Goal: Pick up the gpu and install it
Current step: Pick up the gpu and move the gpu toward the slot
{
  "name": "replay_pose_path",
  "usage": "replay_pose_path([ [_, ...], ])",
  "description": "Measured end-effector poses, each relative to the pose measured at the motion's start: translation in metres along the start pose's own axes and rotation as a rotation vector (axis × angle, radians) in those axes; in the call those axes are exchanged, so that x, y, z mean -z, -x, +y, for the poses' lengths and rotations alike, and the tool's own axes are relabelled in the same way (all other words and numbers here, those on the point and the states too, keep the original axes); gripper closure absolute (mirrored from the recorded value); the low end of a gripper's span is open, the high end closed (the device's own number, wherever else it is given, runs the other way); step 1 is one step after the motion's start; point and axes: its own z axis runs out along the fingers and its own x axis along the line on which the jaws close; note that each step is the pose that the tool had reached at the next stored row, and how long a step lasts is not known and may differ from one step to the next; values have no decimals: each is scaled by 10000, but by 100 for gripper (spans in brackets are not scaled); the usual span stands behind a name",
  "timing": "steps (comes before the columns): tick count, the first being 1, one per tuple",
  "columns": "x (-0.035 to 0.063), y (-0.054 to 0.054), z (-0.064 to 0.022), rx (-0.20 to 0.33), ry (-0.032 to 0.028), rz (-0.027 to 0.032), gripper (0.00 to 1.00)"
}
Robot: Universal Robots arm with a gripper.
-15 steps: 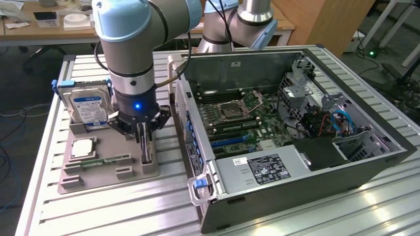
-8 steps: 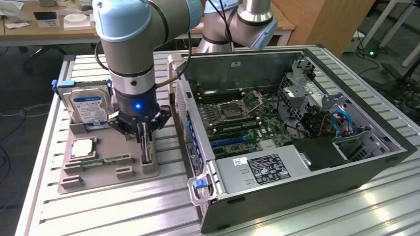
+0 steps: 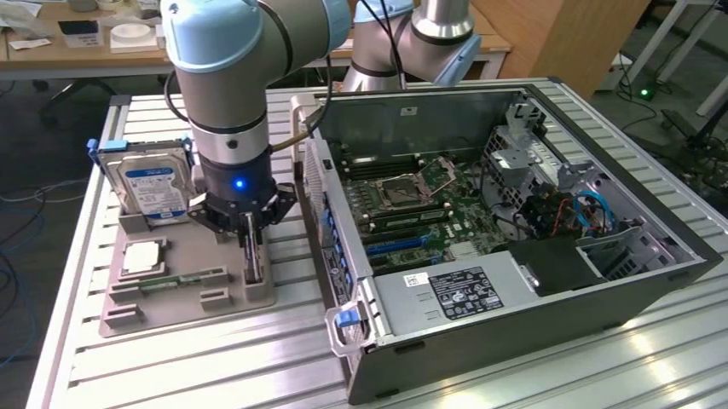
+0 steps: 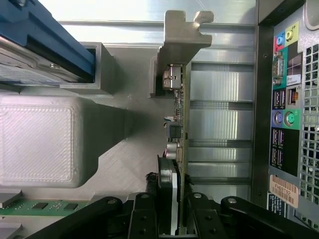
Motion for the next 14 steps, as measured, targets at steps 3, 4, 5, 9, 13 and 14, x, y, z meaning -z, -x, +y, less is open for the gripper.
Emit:
replay_pose_path([
  [3,0,0,0,0,0,1,72],
  [4,0,0,0,0,0,0,72],
  [5,0,0,0,0,0,0,72],
  [9,16,1,1,1,14,0,72],
  [13,109,0,5,0,40,-1,72],
  [14,143,0,6,0,40,-1,72],
])
